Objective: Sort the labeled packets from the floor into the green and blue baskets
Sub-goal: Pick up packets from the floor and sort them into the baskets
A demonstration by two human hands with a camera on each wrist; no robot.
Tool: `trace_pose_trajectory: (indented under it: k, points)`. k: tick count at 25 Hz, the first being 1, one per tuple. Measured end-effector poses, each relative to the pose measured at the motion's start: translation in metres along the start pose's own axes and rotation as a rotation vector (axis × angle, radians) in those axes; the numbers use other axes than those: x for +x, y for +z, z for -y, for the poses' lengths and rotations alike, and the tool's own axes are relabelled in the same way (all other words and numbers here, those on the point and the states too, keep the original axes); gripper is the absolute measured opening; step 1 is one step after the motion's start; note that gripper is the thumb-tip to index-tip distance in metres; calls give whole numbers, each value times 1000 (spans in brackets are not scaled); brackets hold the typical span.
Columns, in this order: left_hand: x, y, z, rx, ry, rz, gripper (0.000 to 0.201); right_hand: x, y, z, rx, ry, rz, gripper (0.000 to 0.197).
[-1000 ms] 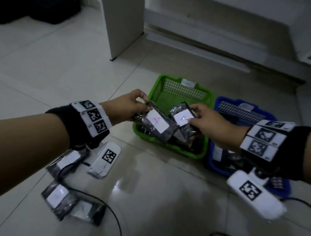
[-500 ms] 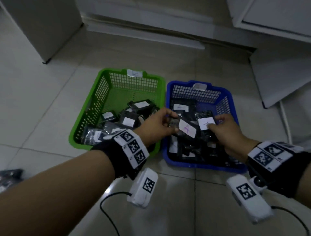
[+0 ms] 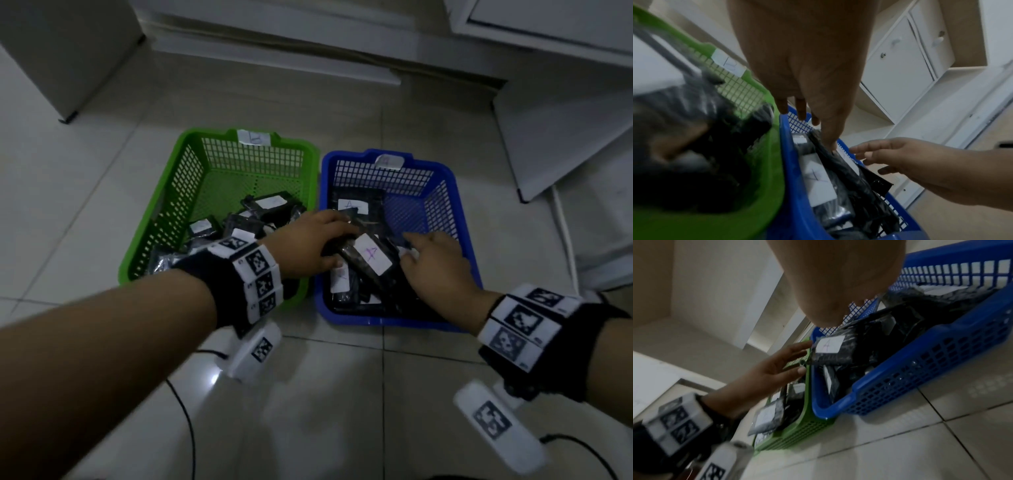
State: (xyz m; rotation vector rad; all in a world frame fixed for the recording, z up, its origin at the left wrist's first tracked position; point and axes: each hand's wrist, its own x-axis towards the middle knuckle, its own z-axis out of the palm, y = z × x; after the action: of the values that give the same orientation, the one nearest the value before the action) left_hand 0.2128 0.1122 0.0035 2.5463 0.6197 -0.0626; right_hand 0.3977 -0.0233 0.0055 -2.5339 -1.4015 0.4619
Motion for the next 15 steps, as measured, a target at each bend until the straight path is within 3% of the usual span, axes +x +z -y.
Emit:
trace_pose_trajectory:
  k: [3,8,12,15]
  points:
    - [-34,-36,18,77,-19,80,52,-18,1,25,-24,-205,-3,49]
    - [-149,-86,62,132,-167,115,37,-54,5,108,-107,-562,204,69]
    - [-266,-81,99,103,-385,104,38,-88,45,184,-236,-961,334,74]
    - [-339,-51,124,105,-560,79,40,-118,91,231,-197,-1107,461,76]
